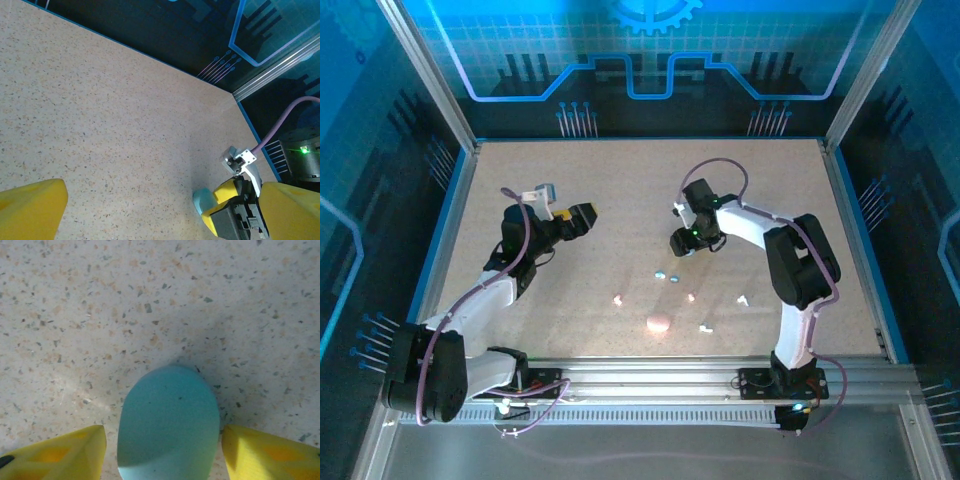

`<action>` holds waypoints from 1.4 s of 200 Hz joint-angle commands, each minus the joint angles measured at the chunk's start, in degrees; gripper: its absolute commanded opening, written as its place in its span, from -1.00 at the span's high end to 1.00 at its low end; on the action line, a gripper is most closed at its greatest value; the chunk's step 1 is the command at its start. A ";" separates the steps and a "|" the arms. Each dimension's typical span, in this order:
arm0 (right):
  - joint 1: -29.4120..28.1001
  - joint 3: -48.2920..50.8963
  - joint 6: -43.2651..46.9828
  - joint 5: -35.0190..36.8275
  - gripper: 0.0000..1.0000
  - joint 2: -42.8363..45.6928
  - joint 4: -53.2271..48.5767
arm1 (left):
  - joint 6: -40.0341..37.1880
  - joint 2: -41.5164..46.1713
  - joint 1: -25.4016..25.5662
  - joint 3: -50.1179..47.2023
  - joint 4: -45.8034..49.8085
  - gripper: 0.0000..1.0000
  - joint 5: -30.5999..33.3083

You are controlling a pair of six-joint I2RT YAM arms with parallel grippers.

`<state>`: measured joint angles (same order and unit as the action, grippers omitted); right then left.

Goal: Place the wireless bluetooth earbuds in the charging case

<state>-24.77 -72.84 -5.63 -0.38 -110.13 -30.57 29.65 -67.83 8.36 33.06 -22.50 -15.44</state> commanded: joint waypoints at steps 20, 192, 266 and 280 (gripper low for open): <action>-1.56 0.49 -0.89 3.97 -0.18 -0.15 0.98 | -0.64 -0.11 -0.27 1.16 -0.23 -0.98 -2.17; -2.91 6.06 -1.25 4.17 0.15 1.23 7.88 | 2.62 -3.35 -0.10 5.35 2.97 -0.85 -7.47; -2.97 17.79 11.55 -14.58 0.28 22.87 27.86 | 5.52 -4.49 4.34 10.82 6.10 -0.66 -10.73; -3.05 18.21 14.89 -18.47 0.30 26.09 29.23 | 6.30 -5.17 6.24 13.09 7.29 -0.61 -11.72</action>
<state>-26.74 -55.70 0.86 -7.73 -90.74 -10.90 33.67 -71.72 11.64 41.21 -17.56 -23.62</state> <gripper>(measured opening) 0.418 0.823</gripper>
